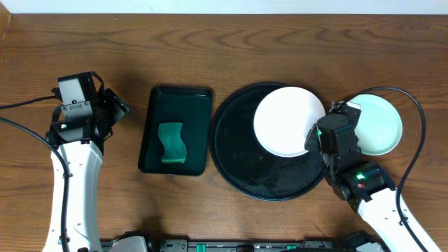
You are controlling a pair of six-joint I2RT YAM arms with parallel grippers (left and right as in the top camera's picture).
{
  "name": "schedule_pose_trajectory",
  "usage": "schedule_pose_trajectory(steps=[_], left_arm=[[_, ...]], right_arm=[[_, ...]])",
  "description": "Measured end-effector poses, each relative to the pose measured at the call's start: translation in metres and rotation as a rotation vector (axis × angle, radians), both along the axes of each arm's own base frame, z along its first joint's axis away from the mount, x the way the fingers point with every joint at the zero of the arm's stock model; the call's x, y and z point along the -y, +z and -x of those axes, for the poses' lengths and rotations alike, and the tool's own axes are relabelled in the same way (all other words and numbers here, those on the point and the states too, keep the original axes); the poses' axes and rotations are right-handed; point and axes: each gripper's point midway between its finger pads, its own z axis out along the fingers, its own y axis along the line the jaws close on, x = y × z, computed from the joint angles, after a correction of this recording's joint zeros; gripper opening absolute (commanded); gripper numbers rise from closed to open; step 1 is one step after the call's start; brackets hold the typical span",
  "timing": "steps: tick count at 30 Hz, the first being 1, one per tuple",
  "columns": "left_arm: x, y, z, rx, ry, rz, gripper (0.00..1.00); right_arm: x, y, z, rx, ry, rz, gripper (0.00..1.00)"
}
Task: Clean dirty plates on tray and stack at the side
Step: 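Lift the white plate and move it right toward the green plate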
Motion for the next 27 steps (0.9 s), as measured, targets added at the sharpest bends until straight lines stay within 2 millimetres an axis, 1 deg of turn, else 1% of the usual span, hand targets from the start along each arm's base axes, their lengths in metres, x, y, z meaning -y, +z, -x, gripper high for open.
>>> schedule_pose_trajectory(steps=[10,14,19,23,27], left_arm=[[0.0,0.0,0.0,0.0,0.0,0.0,0.81],[0.0,0.0,0.0,0.0,0.0,0.0,0.81],[0.0,0.0,0.0,0.0,0.0,0.0,0.81],[0.0,0.0,0.0,0.0,0.0,0.0,0.81],[0.0,0.0,0.0,0.0,0.0,0.0,0.81]], right_arm=[[0.035,0.035,0.02,-0.086,-0.097,0.172,0.02],[0.044,0.047,0.028,-0.103,-0.118,0.235,0.01],[0.047,0.06,0.032,-0.132,-0.119,0.299,0.02],[0.046,0.066,0.027,-0.147,-0.121,0.342,0.01],[0.04,0.069,0.015,-0.138,-0.11,0.402,0.01]])
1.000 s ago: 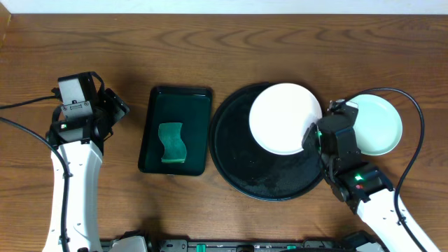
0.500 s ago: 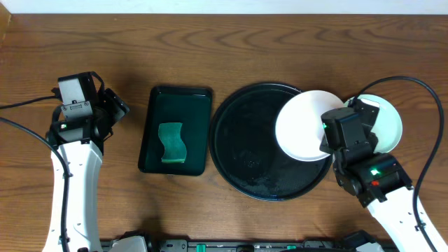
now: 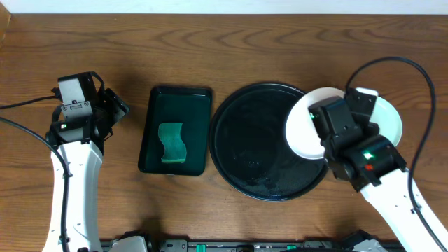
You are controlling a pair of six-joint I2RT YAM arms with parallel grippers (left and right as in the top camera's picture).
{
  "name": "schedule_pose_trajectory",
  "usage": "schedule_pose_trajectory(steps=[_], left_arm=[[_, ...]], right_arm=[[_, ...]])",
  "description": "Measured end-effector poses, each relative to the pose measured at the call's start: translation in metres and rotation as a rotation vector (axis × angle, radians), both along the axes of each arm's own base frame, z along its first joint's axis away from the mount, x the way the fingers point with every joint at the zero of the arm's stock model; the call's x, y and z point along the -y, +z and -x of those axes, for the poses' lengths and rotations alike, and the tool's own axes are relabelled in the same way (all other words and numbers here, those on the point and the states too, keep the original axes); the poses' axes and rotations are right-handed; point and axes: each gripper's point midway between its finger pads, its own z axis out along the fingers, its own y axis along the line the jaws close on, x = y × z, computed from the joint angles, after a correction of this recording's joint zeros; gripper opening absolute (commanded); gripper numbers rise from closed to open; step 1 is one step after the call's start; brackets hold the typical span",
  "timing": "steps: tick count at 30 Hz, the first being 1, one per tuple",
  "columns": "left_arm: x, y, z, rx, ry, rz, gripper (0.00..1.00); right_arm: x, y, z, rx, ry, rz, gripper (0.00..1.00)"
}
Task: Clean dirty plates on tray and stack at the side
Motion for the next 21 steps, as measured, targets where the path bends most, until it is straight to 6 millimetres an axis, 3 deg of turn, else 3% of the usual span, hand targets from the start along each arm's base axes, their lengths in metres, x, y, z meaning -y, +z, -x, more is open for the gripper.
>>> schedule_pose_trajectory(steps=[5,11,21], left_arm=[[0.0,0.0,0.0,0.0,0.0,0.0,0.81],[0.0,0.0,0.0,0.0,0.0,0.0,0.81],[0.0,0.0,0.0,0.0,0.0,0.0,0.81]], right_arm=[[-0.021,0.01,-0.019,0.007,0.098,0.143,0.01],[-0.06,0.034,-0.043,0.057,0.241,0.388,0.01],[-0.158,0.049,-0.058,0.124,0.471,0.792,0.01]])
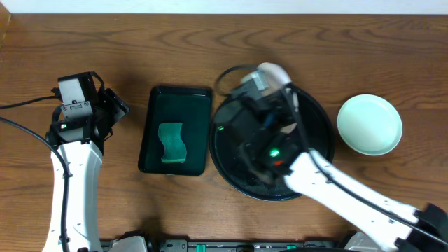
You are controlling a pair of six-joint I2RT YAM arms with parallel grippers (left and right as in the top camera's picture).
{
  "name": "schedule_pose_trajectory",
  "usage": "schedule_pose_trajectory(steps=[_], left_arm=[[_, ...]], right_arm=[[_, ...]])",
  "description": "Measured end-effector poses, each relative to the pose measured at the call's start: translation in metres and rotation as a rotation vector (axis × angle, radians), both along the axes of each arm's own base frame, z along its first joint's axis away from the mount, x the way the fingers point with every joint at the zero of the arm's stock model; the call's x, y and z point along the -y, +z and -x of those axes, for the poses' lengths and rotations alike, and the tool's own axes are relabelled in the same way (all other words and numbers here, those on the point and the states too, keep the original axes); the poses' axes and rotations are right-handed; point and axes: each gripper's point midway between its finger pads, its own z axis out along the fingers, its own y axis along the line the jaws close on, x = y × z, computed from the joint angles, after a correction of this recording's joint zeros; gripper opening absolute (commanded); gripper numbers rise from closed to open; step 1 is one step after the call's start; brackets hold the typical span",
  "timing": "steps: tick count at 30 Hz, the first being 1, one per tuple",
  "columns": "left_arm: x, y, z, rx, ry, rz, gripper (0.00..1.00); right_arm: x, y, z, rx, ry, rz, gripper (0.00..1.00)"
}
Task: Clean dirty plates on tray and stack at the side
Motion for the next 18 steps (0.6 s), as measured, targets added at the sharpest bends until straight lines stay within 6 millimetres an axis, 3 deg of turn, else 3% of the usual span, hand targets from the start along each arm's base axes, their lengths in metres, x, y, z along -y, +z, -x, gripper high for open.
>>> schedule_pose_trajectory(steps=[3,8,18], left_arm=[[0.0,0.0,0.0,0.0,0.0,0.001,0.81],[0.0,0.0,0.0,0.0,0.0,0.0,0.81],[0.0,0.0,0.0,0.0,0.0,0.0,0.81]], right_arm=[[-0.027,-0.003,-0.001,-0.012,0.055,0.118,0.01],[-0.054,-0.006,-0.001,-0.024,0.097,0.261,0.01],[-0.063,-0.002,0.003,-0.038,0.103,0.363,0.01]])
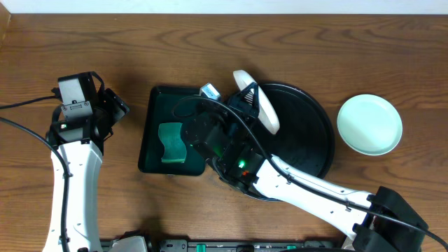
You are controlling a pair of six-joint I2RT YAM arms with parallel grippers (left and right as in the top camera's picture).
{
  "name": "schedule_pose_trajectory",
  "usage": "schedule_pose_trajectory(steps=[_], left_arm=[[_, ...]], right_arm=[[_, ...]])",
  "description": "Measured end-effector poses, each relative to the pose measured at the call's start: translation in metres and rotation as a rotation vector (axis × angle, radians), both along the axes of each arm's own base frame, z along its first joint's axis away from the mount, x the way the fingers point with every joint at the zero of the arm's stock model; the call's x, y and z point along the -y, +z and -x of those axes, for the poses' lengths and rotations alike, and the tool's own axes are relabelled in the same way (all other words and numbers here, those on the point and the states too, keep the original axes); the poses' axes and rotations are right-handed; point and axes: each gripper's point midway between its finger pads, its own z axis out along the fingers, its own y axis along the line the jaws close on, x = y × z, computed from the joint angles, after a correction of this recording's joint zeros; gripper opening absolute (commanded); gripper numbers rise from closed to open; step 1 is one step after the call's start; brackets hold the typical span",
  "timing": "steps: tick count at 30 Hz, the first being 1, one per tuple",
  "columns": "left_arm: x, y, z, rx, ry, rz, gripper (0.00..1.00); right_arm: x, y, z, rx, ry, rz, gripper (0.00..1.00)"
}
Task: Clean dirty plates on tray and stack at the side
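Observation:
My right gripper [246, 99] is shut on a white plate [264, 112], which is tilted nearly on edge above the left part of the round black tray [308, 150]. The right arm reaches far left, its wrist over the right rim of the green basin [152, 133]. A green sponge [171, 143] lies in that basin. A pale green plate [369, 124] lies on the table right of the tray. My left gripper [117, 108] hangs over bare wood left of the basin; its jaws are too small to read.
The right arm's forearm crosses the tray's lower half from the bottom right. Its cable loops over the basin's top right corner. The table's wooden surface stretches behind the tray and basin up to the far edge.
My right arm has moved further left, from over the tray's middle to the basin's right rim. The white plate in it has gone from the tray's far edge to steeply tilted.
The white plate lay on the right part of the black tray with my right gripper at its rim. Then it was held up over the tray's right edge and the pale green plate. Then it was over the tray's far side, and now near the basin. The left arm stayed still.

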Motion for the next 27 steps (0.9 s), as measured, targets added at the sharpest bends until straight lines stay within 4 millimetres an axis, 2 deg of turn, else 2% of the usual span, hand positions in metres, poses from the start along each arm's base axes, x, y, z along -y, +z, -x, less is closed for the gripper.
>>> schedule_pose_trajectory(steps=[7,14,17,23,27], left_arm=[[0.0,0.0,0.0,-0.001,0.0,0.0,0.81],[0.0,0.0,0.0,0.0,0.0,0.0,0.81],[0.0,0.0,0.0,0.0,0.0,0.0,0.81],[0.0,0.0,0.0,-0.001,0.0,0.0,0.81],[0.0,0.0,0.0,0.0,0.0,0.0,0.81]], right_arm=[[0.008,0.001,-0.004,0.06,-0.04,-0.123,0.01],[0.051,-0.002,-0.019,0.208,-0.195,-0.364,0.01],[0.063,-0.006,-0.021,0.248,-0.232,-0.428,0.01],[0.078,-0.018,-0.019,0.272,-0.269,-0.503,0.01],[0.095,-0.039,-0.024,0.218,-0.307,-0.58,0.01]])
